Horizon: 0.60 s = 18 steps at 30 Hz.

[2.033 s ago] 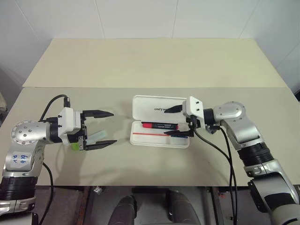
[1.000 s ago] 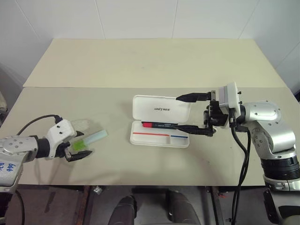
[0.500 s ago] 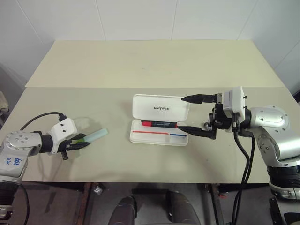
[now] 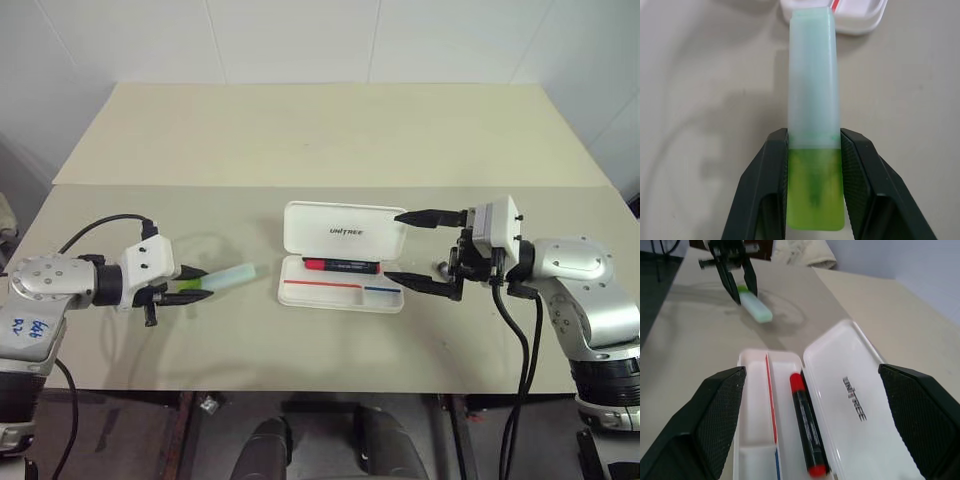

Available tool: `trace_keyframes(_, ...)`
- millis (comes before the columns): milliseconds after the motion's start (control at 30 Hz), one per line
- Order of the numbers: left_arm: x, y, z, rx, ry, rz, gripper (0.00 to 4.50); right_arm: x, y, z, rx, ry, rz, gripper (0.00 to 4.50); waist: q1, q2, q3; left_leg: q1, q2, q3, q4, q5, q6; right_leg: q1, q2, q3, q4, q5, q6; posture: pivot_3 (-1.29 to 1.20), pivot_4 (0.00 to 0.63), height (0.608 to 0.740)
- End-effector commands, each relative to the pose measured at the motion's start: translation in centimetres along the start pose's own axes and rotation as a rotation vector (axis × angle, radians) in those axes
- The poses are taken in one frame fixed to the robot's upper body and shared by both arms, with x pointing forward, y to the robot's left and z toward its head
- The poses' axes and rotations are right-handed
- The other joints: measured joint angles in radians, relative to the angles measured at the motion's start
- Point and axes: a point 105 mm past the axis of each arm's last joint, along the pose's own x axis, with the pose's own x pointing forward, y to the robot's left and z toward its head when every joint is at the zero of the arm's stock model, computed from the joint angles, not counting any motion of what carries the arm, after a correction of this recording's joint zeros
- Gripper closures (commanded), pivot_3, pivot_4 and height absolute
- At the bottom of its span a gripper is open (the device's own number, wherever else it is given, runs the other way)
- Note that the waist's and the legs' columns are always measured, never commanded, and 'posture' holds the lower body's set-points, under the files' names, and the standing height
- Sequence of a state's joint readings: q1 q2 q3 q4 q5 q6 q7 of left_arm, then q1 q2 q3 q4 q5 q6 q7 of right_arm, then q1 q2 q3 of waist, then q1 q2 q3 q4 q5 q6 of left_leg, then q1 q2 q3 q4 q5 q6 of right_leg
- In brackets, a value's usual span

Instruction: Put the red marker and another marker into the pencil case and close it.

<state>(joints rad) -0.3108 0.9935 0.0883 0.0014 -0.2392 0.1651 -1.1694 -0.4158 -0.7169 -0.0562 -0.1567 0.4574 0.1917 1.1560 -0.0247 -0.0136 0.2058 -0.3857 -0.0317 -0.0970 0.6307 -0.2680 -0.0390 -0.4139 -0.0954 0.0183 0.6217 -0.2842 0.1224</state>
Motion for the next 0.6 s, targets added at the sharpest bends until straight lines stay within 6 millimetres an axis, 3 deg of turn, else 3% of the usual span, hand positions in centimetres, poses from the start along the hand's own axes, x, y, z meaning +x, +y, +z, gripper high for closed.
trace_keyframes(33, -0.3, 0.2, 1.5, 0.074, -0.013, -0.028, 3.39, -1.3, -0.5, 0.4, -0.046, 0.007, -0.038, 0.00, -0.003, 0.000, 0.000, 0.000, 0.000, 0.001, 0.000, 0.000, 0.000, 0.000, 0.000, 0.001, 0.000, 0.000, 0.000, 0.00, 0.150, 0.740)
trace_keyframes(367, 5.9, -0.5, 8.2, 0.175, -0.191, -0.227, 3.39, -5.2, 1.5, -2.5, 0.021, 0.131, -0.151, 0.00, 0.024, 0.000, 0.000, -0.001, -0.002, 0.001, 0.004, 0.000, 0.001, 0.002, 0.001, 0.002, 0.001, 0.002, 0.004, 0.00, 0.150, 0.740)
trace_keyframes(600, 9.6, -1.0, 10.4, 0.188, -0.238, -0.310, 3.39, -6.0, 3.0, -2.6, 0.043, 0.142, -0.217, 0.00, 0.018, 0.000, 0.000, 0.001, -0.003, 0.003, 0.006, 0.001, 0.002, 0.002, 0.002, 0.007, 0.002, 0.004, 0.006, 0.00, 0.150, 0.740)
